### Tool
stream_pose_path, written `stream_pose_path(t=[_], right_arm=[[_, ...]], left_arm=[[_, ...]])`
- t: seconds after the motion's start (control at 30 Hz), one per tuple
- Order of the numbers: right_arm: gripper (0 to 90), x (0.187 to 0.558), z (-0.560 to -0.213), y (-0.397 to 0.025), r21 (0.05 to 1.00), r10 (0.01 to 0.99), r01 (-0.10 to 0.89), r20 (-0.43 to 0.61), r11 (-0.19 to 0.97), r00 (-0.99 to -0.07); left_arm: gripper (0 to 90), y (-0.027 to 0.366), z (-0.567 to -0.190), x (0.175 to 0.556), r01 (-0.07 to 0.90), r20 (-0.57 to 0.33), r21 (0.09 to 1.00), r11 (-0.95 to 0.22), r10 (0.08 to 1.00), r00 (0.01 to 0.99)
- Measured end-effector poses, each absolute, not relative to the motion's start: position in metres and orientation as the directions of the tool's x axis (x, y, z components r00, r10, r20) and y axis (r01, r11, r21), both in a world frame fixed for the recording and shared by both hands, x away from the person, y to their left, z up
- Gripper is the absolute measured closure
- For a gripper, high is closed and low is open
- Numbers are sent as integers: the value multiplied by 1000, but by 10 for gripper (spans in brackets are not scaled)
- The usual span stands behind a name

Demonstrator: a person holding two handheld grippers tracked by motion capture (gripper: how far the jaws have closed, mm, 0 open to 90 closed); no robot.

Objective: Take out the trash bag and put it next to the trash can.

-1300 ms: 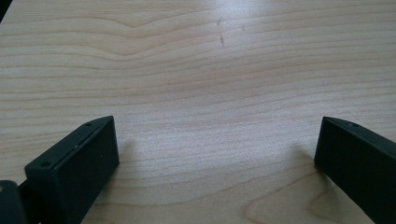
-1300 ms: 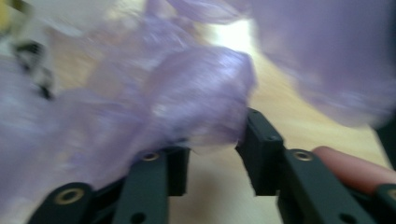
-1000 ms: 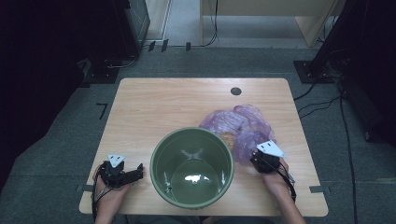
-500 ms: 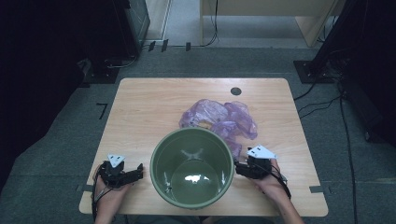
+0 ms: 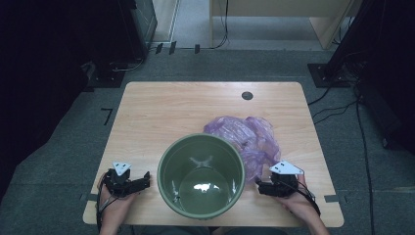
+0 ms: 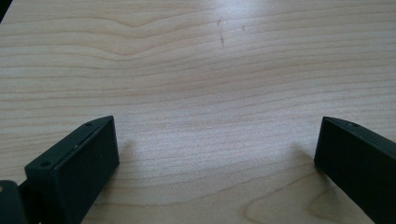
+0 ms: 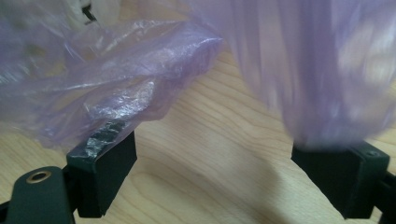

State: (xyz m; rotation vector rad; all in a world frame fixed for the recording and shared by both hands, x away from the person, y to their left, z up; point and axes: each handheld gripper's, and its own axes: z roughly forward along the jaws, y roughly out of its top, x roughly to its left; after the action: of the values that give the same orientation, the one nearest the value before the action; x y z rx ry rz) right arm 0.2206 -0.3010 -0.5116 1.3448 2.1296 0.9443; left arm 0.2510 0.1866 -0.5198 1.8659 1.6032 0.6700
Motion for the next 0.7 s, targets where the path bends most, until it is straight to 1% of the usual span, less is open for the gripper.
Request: stream_pose_path(t=[0.1,0.2,0.37,0.7], right_arm=[[132,220,-513,-296,731,901,602,-40,321,-433],[122,218,-516,-297,725,905,607,-53,325,-421],[105,214,-521,-310,728,931,629,-38,275,-363],[100,205,-523,-341,740,963,637,-51,216,-266]], left_arm=[[0,187,-520,251,695,1,711,-106,989,150],[0,187,-520,251,695,1,711,-106,989,150],[0,187,-520,251,695,1,711,-106,989,150],[0,187,-520,251,695,1,711,-106,989,150]])
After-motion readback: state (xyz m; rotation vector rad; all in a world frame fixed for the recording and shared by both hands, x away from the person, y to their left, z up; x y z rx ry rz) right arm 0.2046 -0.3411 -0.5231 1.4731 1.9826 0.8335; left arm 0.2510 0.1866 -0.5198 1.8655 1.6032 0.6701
